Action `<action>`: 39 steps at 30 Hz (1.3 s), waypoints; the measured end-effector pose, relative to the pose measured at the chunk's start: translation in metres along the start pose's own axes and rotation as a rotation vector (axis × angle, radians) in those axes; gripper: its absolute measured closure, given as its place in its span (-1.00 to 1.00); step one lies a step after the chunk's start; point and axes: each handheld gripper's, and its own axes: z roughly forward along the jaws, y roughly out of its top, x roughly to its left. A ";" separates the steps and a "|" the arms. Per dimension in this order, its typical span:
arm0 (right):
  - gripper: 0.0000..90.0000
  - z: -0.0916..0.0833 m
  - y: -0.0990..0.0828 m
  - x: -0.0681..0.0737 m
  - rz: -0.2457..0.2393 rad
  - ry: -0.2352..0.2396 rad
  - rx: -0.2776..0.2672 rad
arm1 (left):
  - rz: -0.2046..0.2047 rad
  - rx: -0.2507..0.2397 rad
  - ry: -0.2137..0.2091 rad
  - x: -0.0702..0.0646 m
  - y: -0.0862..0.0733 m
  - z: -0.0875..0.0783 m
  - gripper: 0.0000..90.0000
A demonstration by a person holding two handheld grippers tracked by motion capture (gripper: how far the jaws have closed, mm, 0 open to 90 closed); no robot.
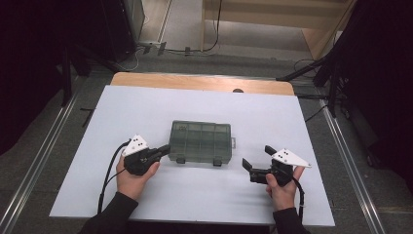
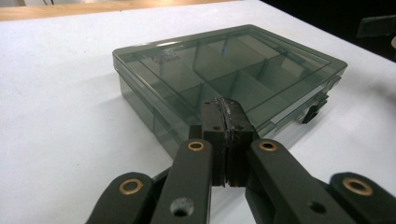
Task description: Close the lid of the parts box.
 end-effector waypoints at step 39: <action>-1.00 -0.042 -0.016 -0.027 0.012 -0.078 -0.023 | -0.019 -0.043 0.122 0.030 -0.030 -0.066 -1.00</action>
